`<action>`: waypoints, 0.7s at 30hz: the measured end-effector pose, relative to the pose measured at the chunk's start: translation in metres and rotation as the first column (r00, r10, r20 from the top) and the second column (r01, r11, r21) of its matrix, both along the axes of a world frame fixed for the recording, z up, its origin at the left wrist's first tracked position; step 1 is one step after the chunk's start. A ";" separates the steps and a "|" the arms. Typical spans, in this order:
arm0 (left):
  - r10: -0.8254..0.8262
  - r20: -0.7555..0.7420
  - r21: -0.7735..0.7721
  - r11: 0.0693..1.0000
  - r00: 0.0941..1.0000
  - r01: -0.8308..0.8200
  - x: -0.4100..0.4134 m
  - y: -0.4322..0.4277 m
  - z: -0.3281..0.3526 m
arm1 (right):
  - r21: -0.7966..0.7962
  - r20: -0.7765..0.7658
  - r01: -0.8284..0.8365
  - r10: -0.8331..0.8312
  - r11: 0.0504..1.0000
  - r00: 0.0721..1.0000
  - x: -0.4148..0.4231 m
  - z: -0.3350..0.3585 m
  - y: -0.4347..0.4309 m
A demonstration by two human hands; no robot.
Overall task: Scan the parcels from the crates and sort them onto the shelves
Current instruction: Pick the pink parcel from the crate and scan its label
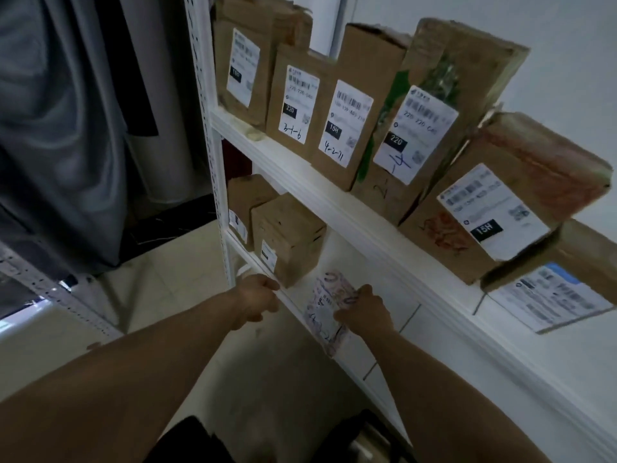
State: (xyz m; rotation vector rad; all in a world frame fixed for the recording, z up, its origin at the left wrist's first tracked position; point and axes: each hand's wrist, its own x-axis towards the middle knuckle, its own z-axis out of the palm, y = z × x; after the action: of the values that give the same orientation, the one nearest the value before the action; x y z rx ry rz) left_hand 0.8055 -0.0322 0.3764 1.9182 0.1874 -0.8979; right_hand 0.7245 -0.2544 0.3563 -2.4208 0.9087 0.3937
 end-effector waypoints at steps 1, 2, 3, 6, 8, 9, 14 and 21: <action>0.006 -0.012 0.000 1.000 1.000 -0.006 0.009 -0.001 -0.007 | 0.007 -0.008 0.012 -0.012 1.000 1.000 0.010 -0.008 -0.001; 0.005 -0.022 0.002 1.000 1.000 -0.005 0.018 -0.002 -0.014 | 0.015 -0.014 0.021 -0.021 1.000 1.000 0.019 -0.015 -0.002; 0.002 -0.031 0.004 1.000 1.000 -0.002 0.027 -0.003 -0.020 | 0.022 -0.018 0.027 -0.027 0.999 0.999 0.029 -0.021 -0.002; -0.018 -0.050 0.005 1.000 0.999 0.018 0.054 -0.008 -0.041 | 0.022 -0.024 0.045 -0.044 0.999 0.999 0.058 -0.043 -0.003; -0.036 -0.065 0.010 0.999 0.997 0.037 0.070 -0.011 -0.056 | 0.027 -0.014 0.030 -0.030 0.999 0.999 0.077 -0.060 -0.003; -0.044 -0.072 0.012 0.999 0.996 0.045 0.077 -0.012 -0.064 | 0.021 -0.017 0.019 -0.018 1.000 1.000 0.086 -0.069 -0.003; -0.085 -0.098 0.030 0.996 0.992 0.089 0.107 -0.017 -0.099 | -0.031 -0.037 -0.040 0.039 0.999 0.999 0.120 -0.117 -0.001; -0.104 -0.124 0.036 0.993 0.987 0.109 0.120 -0.016 -0.121 | -0.049 0.020 0.092 -0.091 0.995 0.996 0.143 -0.148 0.002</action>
State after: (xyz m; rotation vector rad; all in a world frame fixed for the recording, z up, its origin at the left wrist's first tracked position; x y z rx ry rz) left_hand 0.9251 -0.0485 0.2555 1.9283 0.1786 -1.0914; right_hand 0.8680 -0.2522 0.2083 -2.4127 1.0286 0.3186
